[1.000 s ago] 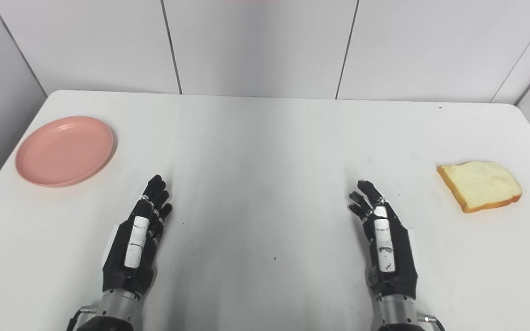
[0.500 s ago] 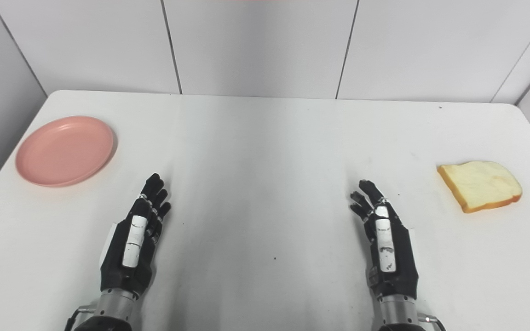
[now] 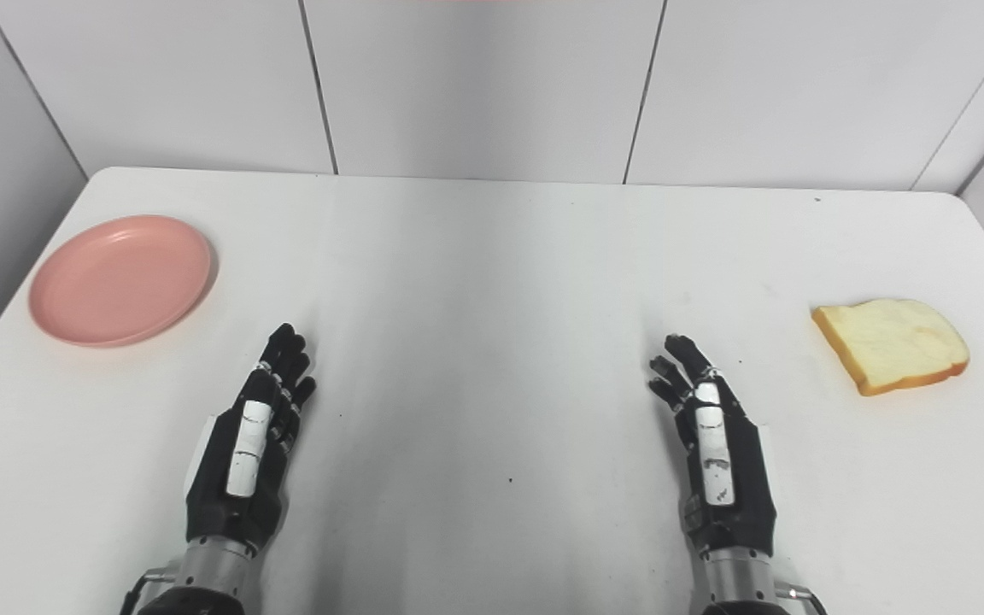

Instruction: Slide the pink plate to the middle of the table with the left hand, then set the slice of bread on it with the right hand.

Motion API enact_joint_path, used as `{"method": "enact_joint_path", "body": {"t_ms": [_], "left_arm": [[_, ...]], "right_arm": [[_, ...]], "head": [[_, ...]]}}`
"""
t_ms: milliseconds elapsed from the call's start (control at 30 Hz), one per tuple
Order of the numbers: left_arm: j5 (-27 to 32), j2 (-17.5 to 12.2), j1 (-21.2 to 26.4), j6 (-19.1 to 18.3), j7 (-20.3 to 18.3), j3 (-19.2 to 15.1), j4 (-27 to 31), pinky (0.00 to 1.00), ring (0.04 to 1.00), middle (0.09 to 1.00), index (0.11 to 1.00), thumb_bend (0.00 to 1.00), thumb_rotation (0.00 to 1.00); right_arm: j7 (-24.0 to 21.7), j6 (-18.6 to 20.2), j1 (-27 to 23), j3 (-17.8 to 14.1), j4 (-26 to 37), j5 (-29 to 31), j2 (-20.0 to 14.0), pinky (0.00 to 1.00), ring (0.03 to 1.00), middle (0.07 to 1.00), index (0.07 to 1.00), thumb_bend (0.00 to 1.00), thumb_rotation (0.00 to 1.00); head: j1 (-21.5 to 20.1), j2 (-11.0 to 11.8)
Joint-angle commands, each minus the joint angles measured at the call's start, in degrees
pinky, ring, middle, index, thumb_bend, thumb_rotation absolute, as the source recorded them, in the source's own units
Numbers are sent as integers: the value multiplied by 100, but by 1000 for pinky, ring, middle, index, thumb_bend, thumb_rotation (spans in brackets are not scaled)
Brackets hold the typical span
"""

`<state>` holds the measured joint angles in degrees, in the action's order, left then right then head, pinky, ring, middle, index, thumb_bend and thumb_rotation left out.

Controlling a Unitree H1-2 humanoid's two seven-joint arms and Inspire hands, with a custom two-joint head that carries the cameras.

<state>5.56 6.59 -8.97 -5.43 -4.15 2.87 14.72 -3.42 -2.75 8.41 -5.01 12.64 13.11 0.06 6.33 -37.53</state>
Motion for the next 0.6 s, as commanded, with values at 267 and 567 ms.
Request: {"method": "enact_joint_path", "body": {"t_ms": [267, 567], "left_arm": [[-260, 63, 30, 713, 49, 260, -529, 1000, 1000, 995, 934, 839, 838], [-409, 89, 146, 1299, 114, 340, -1174, 1000, 1000, 994, 940, 746, 822]], "right_arm": [[-289, -620, 106, -178, -693, 316, -152, 869, 848, 882, 799, 764, 860], [-410, -873, -32, -247, -1167, 389, -266, 891, 873, 905, 801, 743, 904]], "head": [[480, 826], [868, 1286]]}}
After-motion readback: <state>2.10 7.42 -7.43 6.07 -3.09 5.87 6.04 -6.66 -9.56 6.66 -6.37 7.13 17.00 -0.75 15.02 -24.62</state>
